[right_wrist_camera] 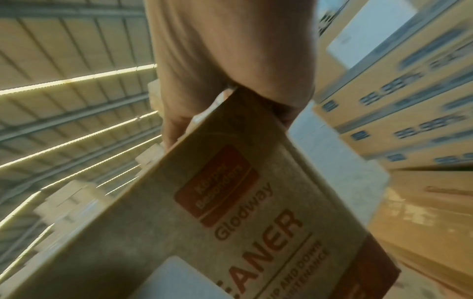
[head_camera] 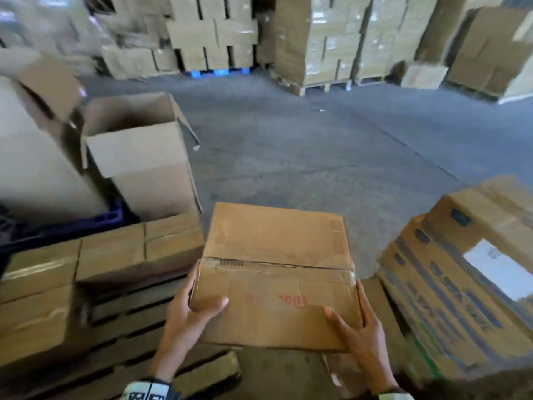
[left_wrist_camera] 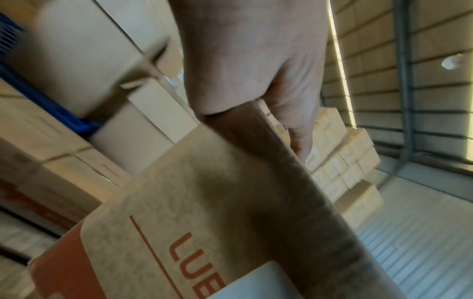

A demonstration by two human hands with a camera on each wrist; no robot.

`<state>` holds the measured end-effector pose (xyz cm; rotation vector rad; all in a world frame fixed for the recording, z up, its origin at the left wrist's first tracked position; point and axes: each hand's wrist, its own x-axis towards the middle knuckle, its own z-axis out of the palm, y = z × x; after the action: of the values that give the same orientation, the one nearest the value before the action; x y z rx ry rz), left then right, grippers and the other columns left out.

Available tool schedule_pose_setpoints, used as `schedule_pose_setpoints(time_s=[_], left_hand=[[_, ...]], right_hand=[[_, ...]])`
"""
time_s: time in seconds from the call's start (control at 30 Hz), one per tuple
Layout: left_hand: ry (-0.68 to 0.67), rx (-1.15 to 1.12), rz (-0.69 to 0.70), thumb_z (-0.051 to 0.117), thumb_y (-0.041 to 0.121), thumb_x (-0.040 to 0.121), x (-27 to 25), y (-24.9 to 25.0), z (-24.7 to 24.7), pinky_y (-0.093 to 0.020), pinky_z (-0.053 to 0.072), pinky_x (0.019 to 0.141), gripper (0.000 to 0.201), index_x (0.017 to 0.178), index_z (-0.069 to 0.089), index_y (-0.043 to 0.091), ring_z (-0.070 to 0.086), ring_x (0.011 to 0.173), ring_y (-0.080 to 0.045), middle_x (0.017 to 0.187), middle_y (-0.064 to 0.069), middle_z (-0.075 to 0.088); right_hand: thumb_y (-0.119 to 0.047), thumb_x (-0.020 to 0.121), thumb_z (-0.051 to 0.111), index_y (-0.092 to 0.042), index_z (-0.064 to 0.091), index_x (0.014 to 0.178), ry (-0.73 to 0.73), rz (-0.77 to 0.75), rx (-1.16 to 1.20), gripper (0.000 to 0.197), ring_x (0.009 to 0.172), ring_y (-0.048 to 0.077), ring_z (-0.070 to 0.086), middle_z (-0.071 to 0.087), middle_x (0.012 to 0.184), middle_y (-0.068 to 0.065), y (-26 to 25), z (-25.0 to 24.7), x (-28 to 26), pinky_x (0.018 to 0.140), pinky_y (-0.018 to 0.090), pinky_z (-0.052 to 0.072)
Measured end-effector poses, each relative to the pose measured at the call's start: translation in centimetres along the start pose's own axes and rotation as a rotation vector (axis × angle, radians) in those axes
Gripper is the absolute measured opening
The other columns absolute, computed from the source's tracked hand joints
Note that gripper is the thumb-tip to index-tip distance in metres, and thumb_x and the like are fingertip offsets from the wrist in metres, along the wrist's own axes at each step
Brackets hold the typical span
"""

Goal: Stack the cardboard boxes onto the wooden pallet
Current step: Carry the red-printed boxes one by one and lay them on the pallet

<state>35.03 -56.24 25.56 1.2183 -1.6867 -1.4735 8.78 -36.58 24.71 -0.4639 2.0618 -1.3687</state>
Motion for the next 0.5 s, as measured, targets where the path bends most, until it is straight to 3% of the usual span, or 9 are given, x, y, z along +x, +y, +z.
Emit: schedule_pose_setpoints(time_s=[0.1, 0.17, 0.23, 0.43, 0.5], left_hand=[[0.197, -0.008, -0.037, 0.089, 0.041, 0.068, -4.3, -0.3, -2.4, -0.030, 0.049, 0.099, 0.090, 0.145, 0.041, 0.047, 0.057, 0.114, 0.006, 0.129, 0.022, 0.061], [0.291, 0.002, -0.052, 0.087, 0.054, 0.067, -7.3, -1.1, -3.5, -0.025, 0.049, 0.091, 0.087, 0.137, 0.036, 0.059, 0.054, 0.113, 0.004, 0.128, 0.026, 0.056], [0.376, -0.019, -0.081, 0.083, 0.067, 0.058, -9.9, -1.8, -4.6, -0.028, 0.050, 0.092, 0.088, 0.131, 0.035, 0.063, 0.055, 0.113, 0.002, 0.127, 0.025, 0.056], [0.569, 0.033, -0.145, 0.080, 0.070, 0.059, -16.0, -4.9, -6.5, -0.022, 0.047, 0.091, 0.085, 0.127, 0.030, 0.062, 0.053, 0.108, 0.011, 0.122, 0.037, 0.051], [0.601, 0.048, -0.148, 0.085, 0.052, 0.068, -17.3, -5.6, -6.8, -0.017, 0.047, 0.088, 0.079, 0.125, 0.032, 0.065, 0.051, 0.105, 0.021, 0.113, 0.049, 0.052]], right_hand=[[-0.059, 0.059, 0.087, -0.051, 0.030, 0.151, -0.141, -0.067, -0.139, 0.108, 0.124, 0.020, 0.057, 0.058, 0.141, -0.005, -1.7, 1.9, 0.9, 0.106, 0.046, 0.049], [-0.068, 0.059, 0.082, -0.054, 0.027, 0.151, -0.227, -0.123, -0.244, 0.107, 0.129, 0.022, 0.054, 0.056, 0.144, -0.005, -2.3, 3.4, 1.1, 0.110, 0.051, 0.043], [-0.075, 0.058, 0.078, -0.054, 0.024, 0.151, -0.305, -0.160, -0.326, 0.110, 0.133, 0.027, 0.050, 0.053, 0.147, -0.002, -2.4, 5.2, 0.7, 0.113, 0.054, 0.039], [-0.080, 0.059, 0.073, -0.051, 0.022, 0.154, -0.453, -0.219, -0.482, 0.112, 0.133, 0.030, 0.052, 0.054, 0.147, 0.000, -1.8, 9.3, -0.9, 0.113, 0.051, 0.040], [-0.084, 0.059, 0.070, -0.050, 0.020, 0.155, -0.506, -0.245, -0.525, 0.113, 0.131, 0.030, 0.053, 0.055, 0.146, 0.002, -1.5, 10.5, -1.4, 0.110, 0.050, 0.042]])
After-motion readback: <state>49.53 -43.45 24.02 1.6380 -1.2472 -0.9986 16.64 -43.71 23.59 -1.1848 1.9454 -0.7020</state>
